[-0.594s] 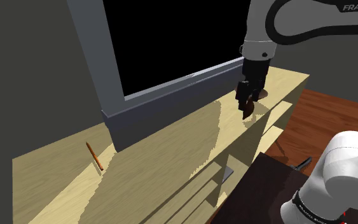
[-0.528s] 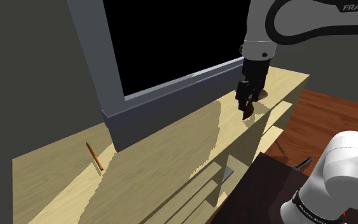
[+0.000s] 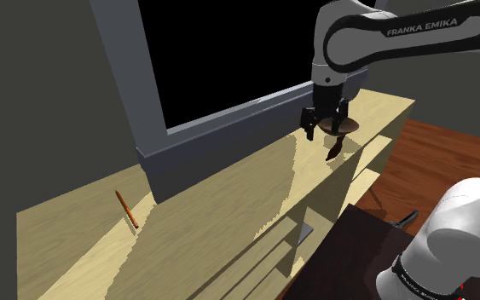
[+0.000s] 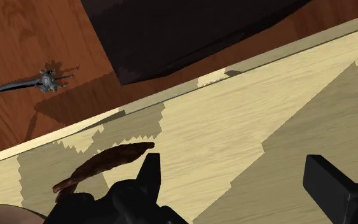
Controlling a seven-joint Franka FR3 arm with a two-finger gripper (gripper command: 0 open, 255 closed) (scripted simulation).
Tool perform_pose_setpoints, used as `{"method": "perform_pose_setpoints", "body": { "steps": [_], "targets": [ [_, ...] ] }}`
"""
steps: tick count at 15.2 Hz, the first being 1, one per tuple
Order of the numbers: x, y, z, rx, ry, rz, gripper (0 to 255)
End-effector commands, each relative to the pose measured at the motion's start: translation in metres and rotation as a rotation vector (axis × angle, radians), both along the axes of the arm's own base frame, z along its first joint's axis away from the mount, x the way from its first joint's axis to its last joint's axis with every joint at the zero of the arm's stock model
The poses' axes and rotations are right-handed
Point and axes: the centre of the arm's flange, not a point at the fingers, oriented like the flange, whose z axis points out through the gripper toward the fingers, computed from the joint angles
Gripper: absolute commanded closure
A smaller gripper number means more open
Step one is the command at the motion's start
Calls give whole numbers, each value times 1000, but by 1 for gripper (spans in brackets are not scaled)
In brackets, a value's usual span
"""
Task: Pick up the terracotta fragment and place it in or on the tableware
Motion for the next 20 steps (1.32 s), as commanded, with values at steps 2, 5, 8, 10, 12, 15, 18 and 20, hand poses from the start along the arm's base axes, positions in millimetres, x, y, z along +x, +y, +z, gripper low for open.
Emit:
{"method": "perform_pose_setpoints", "body": {
  "steps": [2, 5, 8, 10, 12, 15, 18, 20],
  "targets": [
    [18, -29, -17, -40, 4, -158, 0],
    [31, -62, -29, -79, 8, -312, 0],
    [39, -97, -40, -117, 13, -466, 0],
    [41, -121, -47, -143, 16, -569, 0],
    [40, -145, -53, -169, 19, -671, 0],
    [35, -182, -61, -208, 23, -826, 0],
    [32, -184, -71, -208, 24, -828, 0],
    [30, -185, -82, -208, 24, -828, 0]
  ]
}}
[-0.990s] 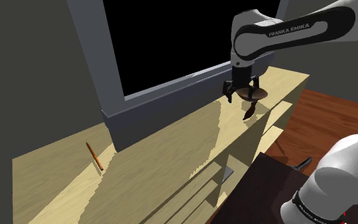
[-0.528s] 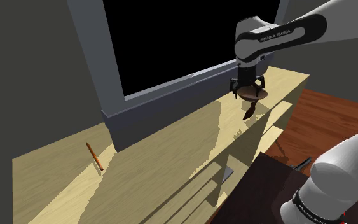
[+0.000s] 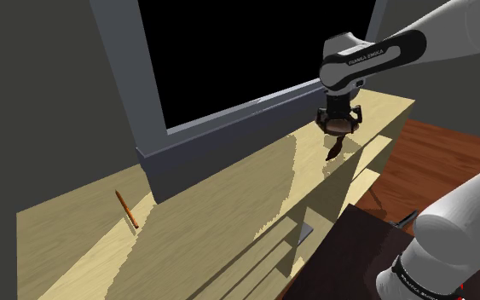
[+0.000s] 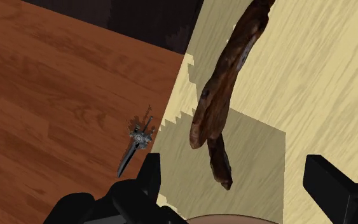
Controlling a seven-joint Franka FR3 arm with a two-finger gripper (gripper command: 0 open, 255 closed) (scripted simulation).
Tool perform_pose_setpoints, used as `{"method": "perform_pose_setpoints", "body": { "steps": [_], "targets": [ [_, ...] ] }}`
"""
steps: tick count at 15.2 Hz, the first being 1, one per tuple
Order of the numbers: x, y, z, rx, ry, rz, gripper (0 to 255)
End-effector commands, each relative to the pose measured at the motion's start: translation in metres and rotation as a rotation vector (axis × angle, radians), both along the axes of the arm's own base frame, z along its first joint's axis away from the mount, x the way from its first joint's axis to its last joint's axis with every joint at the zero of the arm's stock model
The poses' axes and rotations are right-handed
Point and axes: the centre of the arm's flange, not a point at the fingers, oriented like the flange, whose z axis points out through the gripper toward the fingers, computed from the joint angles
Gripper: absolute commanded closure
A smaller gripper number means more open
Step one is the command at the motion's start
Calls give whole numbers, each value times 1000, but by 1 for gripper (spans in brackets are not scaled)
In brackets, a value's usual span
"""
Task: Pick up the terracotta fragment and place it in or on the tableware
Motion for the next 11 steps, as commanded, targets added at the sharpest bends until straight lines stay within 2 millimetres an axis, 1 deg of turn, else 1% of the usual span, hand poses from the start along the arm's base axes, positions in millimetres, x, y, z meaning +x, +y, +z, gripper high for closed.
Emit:
{"method": "perform_pose_setpoints", "body": {
  "steps": [1, 3, 11],
  "targets": [
    [-2, -2, -10, -1, 0, -2, 0],
    [-4, -4, -23, -1, 0, -2, 0],
    [-4, -4, -23, -1, 0, -2, 0]
  ]
}}
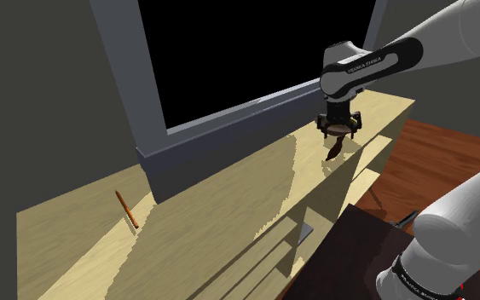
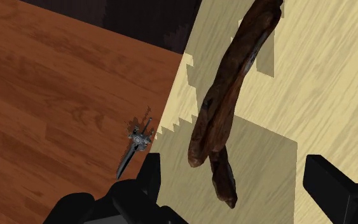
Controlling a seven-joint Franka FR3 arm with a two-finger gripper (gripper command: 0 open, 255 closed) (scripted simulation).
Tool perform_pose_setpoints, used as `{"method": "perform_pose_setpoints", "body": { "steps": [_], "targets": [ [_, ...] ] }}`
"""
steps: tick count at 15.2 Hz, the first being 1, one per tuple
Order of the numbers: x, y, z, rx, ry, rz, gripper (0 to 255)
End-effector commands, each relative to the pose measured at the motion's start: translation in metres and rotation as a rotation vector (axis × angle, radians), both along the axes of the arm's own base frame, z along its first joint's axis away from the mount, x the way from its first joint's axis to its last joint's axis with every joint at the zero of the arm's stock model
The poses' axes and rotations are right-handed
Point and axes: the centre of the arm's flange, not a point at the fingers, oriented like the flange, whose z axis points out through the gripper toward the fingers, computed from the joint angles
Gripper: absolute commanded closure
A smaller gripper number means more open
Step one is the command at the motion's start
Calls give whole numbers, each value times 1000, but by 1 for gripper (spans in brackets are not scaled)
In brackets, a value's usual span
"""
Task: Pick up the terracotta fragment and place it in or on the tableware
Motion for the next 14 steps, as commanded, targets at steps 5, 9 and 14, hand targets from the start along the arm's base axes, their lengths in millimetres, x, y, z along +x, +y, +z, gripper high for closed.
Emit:
{"method": "perform_pose_setpoints", "body": {
  "steps": [5, 9, 14],
  "targets": [
    [0, 0, 0, 0, 0, 0, 255],
    [0, 0, 0, 0, 0, 0, 255],
    [0, 0, 21, 0, 0, 0, 255]
  ]
}}
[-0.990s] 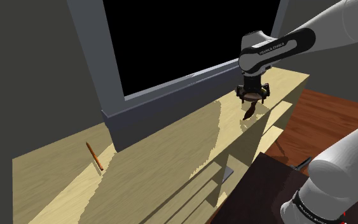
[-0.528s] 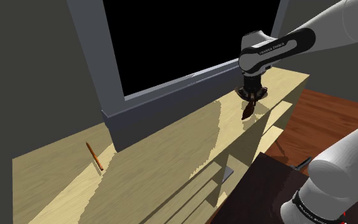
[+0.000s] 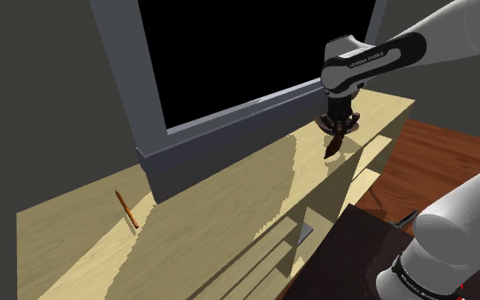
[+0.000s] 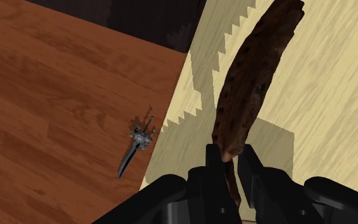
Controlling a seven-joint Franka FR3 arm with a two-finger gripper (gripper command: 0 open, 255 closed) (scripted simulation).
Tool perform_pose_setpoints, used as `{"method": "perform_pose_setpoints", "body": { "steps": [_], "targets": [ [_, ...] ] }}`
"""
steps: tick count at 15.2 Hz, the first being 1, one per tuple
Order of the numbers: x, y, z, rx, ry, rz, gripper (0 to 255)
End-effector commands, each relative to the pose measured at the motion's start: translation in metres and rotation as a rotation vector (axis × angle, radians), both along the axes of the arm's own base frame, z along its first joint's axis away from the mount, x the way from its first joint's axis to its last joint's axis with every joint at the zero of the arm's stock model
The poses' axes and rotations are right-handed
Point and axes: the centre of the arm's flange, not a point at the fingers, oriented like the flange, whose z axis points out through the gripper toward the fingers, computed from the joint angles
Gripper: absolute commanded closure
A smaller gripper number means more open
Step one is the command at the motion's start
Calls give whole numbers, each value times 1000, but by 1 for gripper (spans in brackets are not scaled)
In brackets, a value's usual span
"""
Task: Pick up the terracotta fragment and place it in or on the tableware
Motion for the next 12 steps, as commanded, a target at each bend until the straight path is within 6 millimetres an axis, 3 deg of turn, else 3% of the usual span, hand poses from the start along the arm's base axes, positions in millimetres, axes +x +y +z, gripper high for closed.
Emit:
{"method": "perform_pose_setpoints", "body": {
  "steps": [1, 12],
  "targets": [
    [0, 1, 10, 0, 0, 0, 255],
    [0, 1, 68, 0, 0, 0, 255]
  ]
}}
